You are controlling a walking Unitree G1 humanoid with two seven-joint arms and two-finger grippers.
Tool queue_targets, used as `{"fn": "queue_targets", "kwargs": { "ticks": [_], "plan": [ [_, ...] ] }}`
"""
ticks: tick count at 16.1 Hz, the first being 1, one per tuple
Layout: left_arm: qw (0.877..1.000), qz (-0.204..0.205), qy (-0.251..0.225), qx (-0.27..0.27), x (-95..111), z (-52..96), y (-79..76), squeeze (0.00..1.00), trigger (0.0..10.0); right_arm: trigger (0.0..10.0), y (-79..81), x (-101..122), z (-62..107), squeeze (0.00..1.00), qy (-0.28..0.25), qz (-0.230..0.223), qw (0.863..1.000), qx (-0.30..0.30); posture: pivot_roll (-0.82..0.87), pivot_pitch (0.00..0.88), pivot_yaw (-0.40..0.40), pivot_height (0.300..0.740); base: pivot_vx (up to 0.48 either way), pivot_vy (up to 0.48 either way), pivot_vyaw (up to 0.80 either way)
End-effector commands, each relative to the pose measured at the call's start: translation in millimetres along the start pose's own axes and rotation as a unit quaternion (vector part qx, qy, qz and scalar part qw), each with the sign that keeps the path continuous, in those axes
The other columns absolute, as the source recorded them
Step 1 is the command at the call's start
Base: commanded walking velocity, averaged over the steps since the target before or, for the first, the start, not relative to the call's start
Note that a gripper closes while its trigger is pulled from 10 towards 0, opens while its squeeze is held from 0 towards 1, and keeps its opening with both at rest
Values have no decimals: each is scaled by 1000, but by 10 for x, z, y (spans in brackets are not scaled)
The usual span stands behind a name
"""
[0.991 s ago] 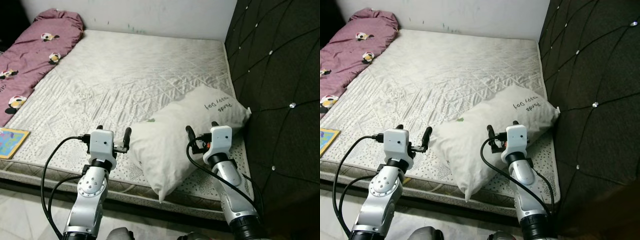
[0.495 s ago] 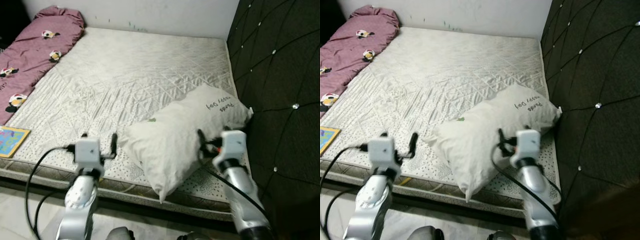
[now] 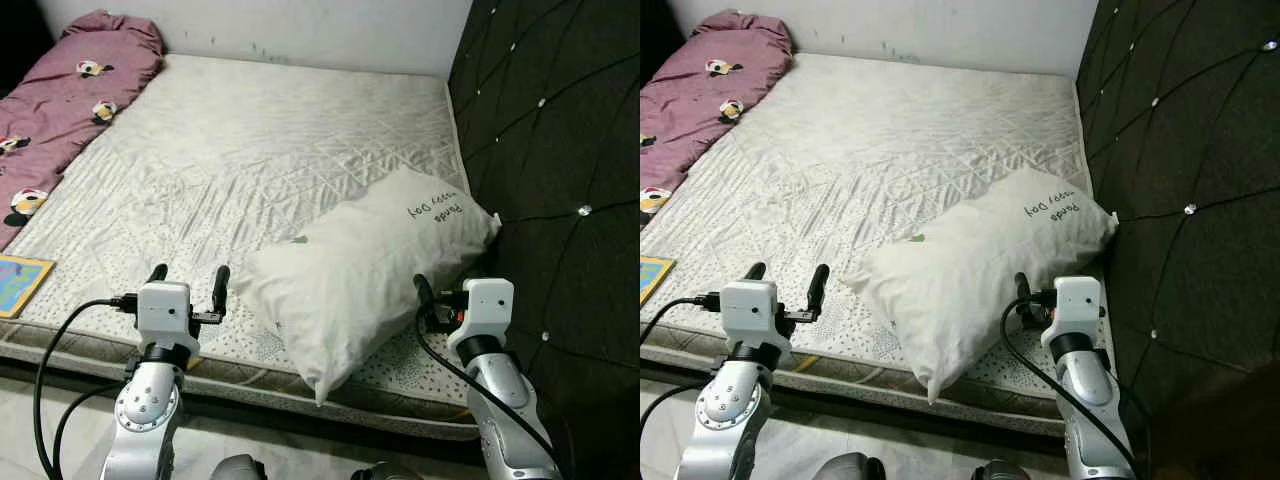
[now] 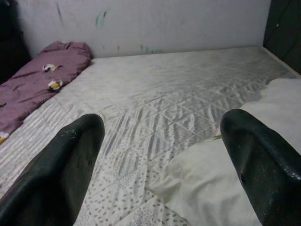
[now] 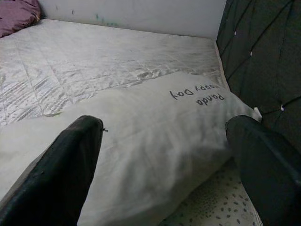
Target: Clean up the room
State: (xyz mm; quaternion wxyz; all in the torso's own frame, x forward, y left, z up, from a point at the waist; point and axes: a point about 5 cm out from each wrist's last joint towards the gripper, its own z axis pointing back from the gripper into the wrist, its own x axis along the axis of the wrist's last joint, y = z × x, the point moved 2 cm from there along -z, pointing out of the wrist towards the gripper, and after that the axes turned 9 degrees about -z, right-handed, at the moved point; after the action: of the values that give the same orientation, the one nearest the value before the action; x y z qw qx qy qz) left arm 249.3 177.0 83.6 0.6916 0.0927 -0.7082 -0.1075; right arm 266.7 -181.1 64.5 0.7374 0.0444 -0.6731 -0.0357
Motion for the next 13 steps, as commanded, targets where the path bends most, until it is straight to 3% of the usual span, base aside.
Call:
{"fn": "queue_targets", "kwargs": {
  "ticks": [1, 2, 3, 4, 7, 8, 11, 13],
  "plan": [
    [1000, -14, -2, -1, 13, -9, -16, 0, 10000, 10000, -4, 58, -33, 0, -2, 25, 1000, -16, -4, 47, -6, 740, 0, 0, 0],
    [1000, -26, 4, 9, 2, -8, -18, 0, 10000, 10000, 15, 63, -44, 0, -4, 34, 999, -12, -2, 46, -8, 740, 0, 0, 0],
    [996, -51, 57, 48, -95, -26, 0, 0, 10000, 10000, 69, 117, -50, 0, -19, -29, 999, 5, -3, 47, -10, 740, 0, 0, 0],
    [994, -59, 77, 56, -135, -44, 12, 0, 10000, 10000, 49, 125, -60, 0, -18, -37, 999, -4, -3, 47, -10, 740, 0, 0, 0],
    [998, 24, 51, -14, -100, -61, -98, 0, 10000, 10000, -27, 130, -60, 0, -17, -48, 998, -41, -9, 43, -9, 740, 0, 0, 0],
    [998, 19, 58, 2, -121, -58, -102, 0, 10000, 10000, 10, 112, -39, 0, -12, -64, 997, -31, -9, 43, -9, 740, 0, 0, 0],
    [999, 24, 44, -4, -60, -78, -121, 0, 10000, 10000, 19, 80, -23, 0, -5, -49, 998, -40, -13, 48, -9, 740, 0, 0, 0],
    [999, 17, 37, 2, -48, -86, -95, 0, 10000, 10000, -10, 74, -30, 0, -2, -54, 997, -47, -13, 53, -9, 740, 0, 0, -800]
  ]
}}
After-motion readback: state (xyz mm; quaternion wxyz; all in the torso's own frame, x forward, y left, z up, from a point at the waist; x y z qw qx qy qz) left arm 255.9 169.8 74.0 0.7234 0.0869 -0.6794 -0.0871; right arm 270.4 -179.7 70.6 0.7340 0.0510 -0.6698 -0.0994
